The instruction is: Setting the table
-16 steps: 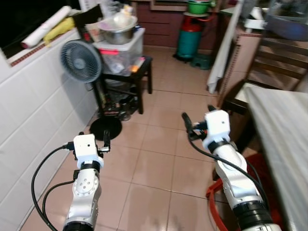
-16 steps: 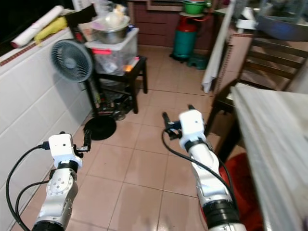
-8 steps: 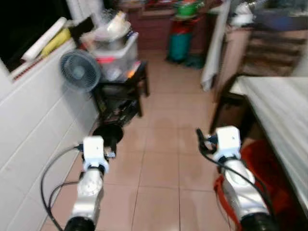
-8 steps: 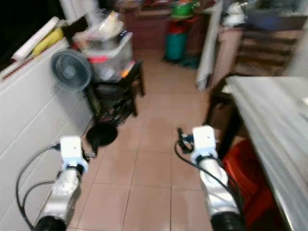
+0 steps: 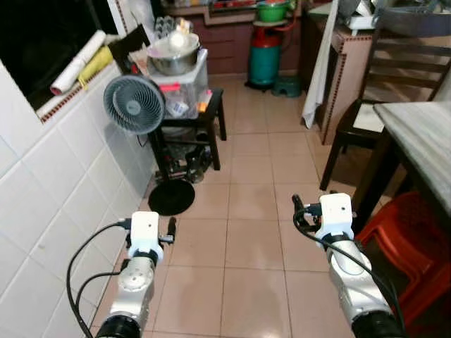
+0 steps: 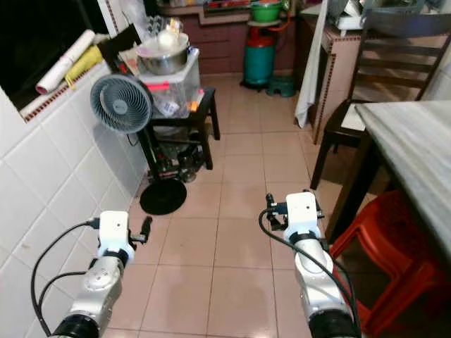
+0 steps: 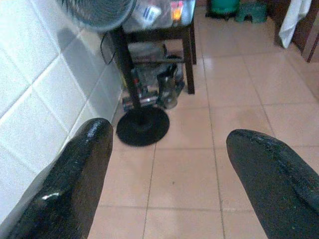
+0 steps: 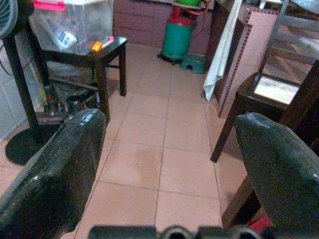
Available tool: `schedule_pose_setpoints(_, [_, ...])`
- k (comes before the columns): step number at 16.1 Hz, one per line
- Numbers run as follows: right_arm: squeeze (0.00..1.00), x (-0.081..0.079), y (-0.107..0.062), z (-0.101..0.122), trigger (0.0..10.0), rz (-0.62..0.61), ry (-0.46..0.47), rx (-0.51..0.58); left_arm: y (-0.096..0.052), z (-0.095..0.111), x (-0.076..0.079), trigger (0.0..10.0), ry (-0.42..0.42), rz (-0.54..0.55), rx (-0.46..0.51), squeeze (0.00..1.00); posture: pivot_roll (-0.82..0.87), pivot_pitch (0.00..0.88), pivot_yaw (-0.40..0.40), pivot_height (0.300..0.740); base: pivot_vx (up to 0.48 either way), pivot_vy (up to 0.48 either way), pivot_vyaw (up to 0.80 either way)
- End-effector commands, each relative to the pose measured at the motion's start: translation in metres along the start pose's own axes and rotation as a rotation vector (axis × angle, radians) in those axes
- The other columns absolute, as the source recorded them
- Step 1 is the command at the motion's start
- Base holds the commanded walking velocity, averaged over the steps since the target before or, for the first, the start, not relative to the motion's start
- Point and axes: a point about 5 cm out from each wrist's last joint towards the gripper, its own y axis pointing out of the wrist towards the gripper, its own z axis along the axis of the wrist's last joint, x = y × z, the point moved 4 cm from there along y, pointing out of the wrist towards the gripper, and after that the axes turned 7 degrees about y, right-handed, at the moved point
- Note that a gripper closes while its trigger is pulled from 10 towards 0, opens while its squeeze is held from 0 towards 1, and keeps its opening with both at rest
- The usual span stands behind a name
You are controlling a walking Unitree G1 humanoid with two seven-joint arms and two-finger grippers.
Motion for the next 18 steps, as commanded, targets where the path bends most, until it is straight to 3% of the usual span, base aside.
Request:
schedule_pose_setpoints(1, [0.00,-0.012,0.004,-0.002,10.0,0.017,0.021,-0.010,-0.001,-0.008,-0.014,10.0,0.022,0.048,-0.027,0.00,-0.02,0.000,0.064,0.740,0.000,0.480,0.00])
schedule_pose_setpoints(8, [0.00,-0.011,-0.001,-0.043,10.0,-0.007,0.042,-0.182,-0.013,-0.044,-0.008,10.0,0.078,-0.001,-0.169,0.00,-0.02,0.000,0.050,0.740,0.000,0.480,0.00])
schedule_pose_setpoints(9, [0.00,-0.007,-0.008,-0.060,10.0,-0.028,0.045,-0.256,-0.016,-0.051,-0.003,10.0,0.093,-0.020,-0.203,0.00,-0.02,0.000,0.049,0.740,0.000,0.480,0.00])
schedule_pose_setpoints(11, [0.00,-0.005,-0.013,-0.070,10.0,-0.043,0.051,-0.307,-0.018,-0.056,-0.001,10.0,0.089,-0.023,-0.230,0.00,-0.01,0.000,0.047,0.740,0.000,0.480,0.00])
schedule_pose_setpoints(13, [0.00,-0.011,-0.027,-0.094,10.0,-0.022,0.038,-0.429,-0.026,-0.070,0.015,10.0,0.117,-0.086,-0.306,0.00,0.00,0.000,0.038,0.740,0.000,0.221,0.00])
schedule_pose_setpoints(15, [0.00,-0.013,-0.033,-0.104,10.0,-0.021,0.050,-0.476,-0.030,-0.078,0.019,10.0,0.070,-0.111,-0.350,0.00,0.00,0.000,0.037,0.740,0.000,0.000,0.00])
schedule_pose_setpoints(17, [0.00,-0.019,-0.059,-0.135,10.0,-0.030,0.091,-0.649,-0.052,-0.109,0.019,10.0,0.017,-0.178,-0.500,0.00,0.01,0.000,0.027,0.740,0.000,0.000,0.00])
schedule_pose_setpoints(18, [0.00,-0.020,-0.064,-0.139,10.0,-0.029,0.094,-0.676,-0.056,-0.115,0.017,10.0,0.015,-0.178,-0.531,0.00,0.01,0.000,0.027,0.740,0.000,0.000,0.00])
